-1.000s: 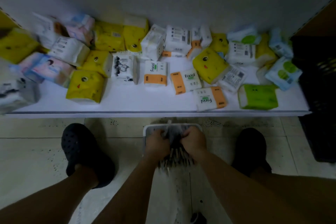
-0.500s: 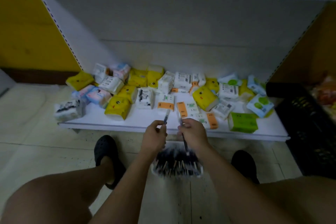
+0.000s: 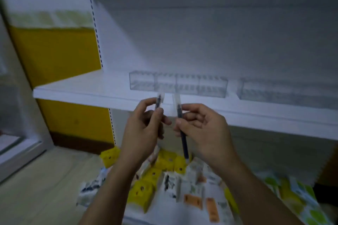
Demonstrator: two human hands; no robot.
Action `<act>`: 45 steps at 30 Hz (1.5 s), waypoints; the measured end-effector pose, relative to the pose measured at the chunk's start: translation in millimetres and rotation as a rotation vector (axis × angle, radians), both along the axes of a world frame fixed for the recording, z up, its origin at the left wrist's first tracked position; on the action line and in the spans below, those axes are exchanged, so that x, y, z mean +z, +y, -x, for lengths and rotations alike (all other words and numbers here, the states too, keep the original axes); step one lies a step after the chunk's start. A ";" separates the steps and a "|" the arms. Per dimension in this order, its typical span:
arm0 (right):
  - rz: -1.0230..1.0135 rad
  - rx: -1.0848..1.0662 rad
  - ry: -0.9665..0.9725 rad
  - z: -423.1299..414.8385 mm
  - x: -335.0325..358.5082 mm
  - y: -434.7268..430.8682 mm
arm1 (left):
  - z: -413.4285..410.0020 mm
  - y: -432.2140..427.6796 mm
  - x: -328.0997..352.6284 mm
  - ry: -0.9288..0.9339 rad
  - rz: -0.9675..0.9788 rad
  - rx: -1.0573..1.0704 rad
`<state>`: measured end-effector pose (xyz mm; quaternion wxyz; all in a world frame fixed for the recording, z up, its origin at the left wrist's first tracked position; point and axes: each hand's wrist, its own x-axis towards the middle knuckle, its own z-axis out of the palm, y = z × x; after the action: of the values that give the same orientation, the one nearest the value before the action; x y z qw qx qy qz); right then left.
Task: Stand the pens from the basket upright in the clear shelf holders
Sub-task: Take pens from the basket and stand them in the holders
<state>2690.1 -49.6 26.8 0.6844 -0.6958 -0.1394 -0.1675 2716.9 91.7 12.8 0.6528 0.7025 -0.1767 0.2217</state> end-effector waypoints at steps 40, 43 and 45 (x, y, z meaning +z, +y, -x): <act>0.265 -0.337 -0.387 -244.4 115.0 72.9 | -241.5 92.4 119.7 -0.213 0.053 -0.115; 0.266 -0.315 -0.394 -241.7 109.6 73.6 | -243.0 92.5 117.3 -0.254 0.029 -0.086; 0.316 -0.294 -0.374 -241.2 104.8 75.3 | -246.1 95.6 115.9 -0.288 0.002 -0.029</act>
<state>2931.2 25.8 131.6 0.4983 -0.7634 -0.1855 -0.3666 2963.0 187.3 128.7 0.6245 0.6601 -0.2784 0.3111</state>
